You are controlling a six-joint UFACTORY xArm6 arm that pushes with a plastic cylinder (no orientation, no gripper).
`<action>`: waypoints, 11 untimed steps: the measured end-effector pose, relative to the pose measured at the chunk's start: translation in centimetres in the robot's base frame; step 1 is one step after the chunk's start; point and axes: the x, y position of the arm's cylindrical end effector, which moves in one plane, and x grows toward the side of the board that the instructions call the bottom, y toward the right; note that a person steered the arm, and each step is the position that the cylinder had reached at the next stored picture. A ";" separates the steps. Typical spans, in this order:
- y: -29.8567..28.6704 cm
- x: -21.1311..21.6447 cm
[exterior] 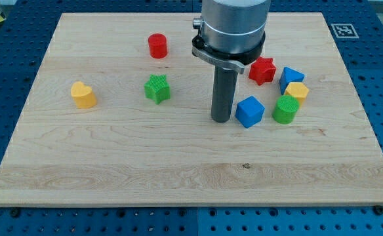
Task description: Push the blue cube below the red star
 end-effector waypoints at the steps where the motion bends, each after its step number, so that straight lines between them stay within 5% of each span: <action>1: 1.3 -1.8; 7: 3.2 5.5; 11: 5.3 5.1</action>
